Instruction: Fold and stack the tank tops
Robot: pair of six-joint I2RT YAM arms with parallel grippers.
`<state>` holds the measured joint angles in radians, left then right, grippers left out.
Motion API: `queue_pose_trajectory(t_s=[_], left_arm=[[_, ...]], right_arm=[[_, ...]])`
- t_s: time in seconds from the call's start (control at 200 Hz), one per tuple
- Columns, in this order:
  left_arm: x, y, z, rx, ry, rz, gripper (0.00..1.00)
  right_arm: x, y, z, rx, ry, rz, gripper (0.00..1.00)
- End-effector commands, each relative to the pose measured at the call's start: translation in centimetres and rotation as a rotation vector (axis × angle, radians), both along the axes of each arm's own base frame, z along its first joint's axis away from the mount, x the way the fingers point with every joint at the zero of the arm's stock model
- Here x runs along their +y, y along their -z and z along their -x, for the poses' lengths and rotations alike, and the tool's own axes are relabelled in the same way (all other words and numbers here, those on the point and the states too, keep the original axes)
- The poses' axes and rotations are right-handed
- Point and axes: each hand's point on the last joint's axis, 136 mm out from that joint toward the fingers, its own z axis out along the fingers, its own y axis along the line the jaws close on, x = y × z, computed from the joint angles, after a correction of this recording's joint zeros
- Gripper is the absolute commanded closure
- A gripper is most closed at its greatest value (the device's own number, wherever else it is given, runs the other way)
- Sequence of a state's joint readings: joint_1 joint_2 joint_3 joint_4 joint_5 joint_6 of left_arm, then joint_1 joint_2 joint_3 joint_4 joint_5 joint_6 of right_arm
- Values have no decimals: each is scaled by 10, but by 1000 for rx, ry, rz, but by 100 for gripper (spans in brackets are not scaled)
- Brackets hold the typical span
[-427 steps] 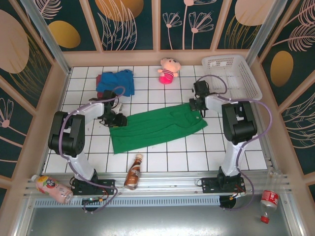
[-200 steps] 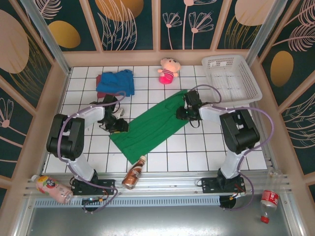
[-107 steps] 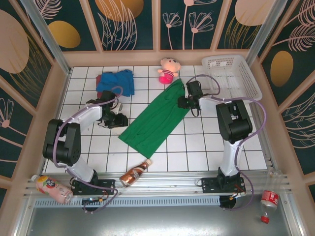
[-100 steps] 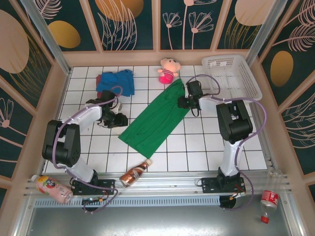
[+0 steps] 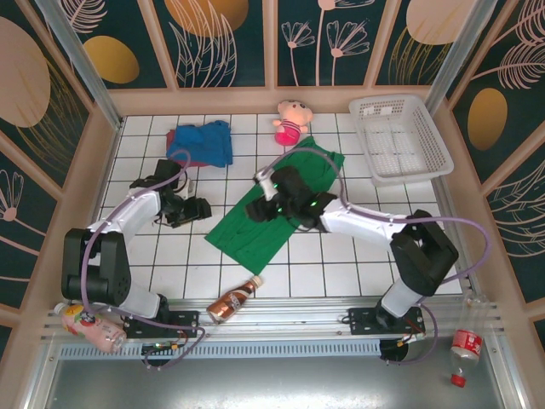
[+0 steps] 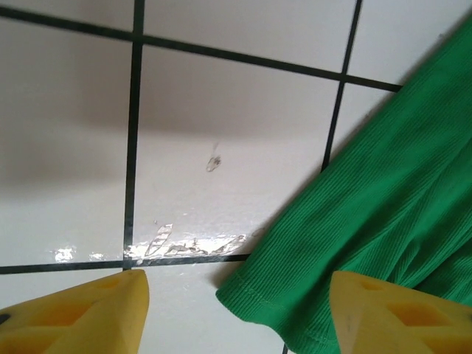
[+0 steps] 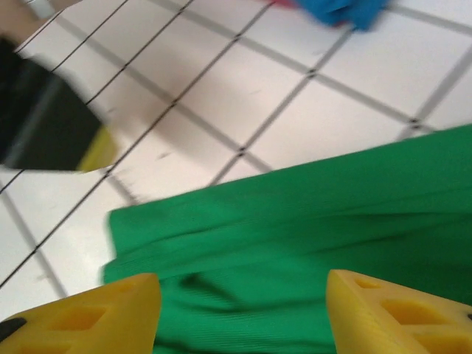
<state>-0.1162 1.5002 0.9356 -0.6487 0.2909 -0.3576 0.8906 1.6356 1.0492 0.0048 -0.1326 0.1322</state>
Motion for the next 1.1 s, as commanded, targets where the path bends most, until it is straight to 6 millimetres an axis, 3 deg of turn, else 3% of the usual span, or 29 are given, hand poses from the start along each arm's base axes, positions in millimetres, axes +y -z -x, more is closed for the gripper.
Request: queue_pose_trajectory(t_s=[0.0, 0.105, 0.17, 0.355, 0.595, 0.725, 0.831, 0.921, 1.091], left_arm=[[2, -9, -6, -46, -30, 48, 32], [6, -9, -6, -60, -32, 44, 32], [10, -9, -4, -67, -24, 23, 32], [13, -13, -4, -85, -17, 10, 32], [8, -16, -3, -98, -17, 46, 32], [7, -13, -5, -93, -4, 45, 32], [8, -11, -5, -86, 6, 39, 32], [10, -13, -8, -89, 7, 20, 32], [15, -24, -16, -112, 9, -16, 32]], right_arm=[[30, 28, 26, 54, -46, 33, 38], [55, 51, 52, 62, -111, 112, 37], [61, 66, 62, 41, -135, 179, 37], [71, 97, 65, -23, -175, 302, 36], [55, 136, 65, 4, -173, 447, 43], [43, 151, 70, 28, -168, 496, 63], [51, 139, 70, 36, -164, 446, 83], [67, 120, 71, 51, -181, 355, 94], [92, 79, 81, 153, -252, 137, 100]])
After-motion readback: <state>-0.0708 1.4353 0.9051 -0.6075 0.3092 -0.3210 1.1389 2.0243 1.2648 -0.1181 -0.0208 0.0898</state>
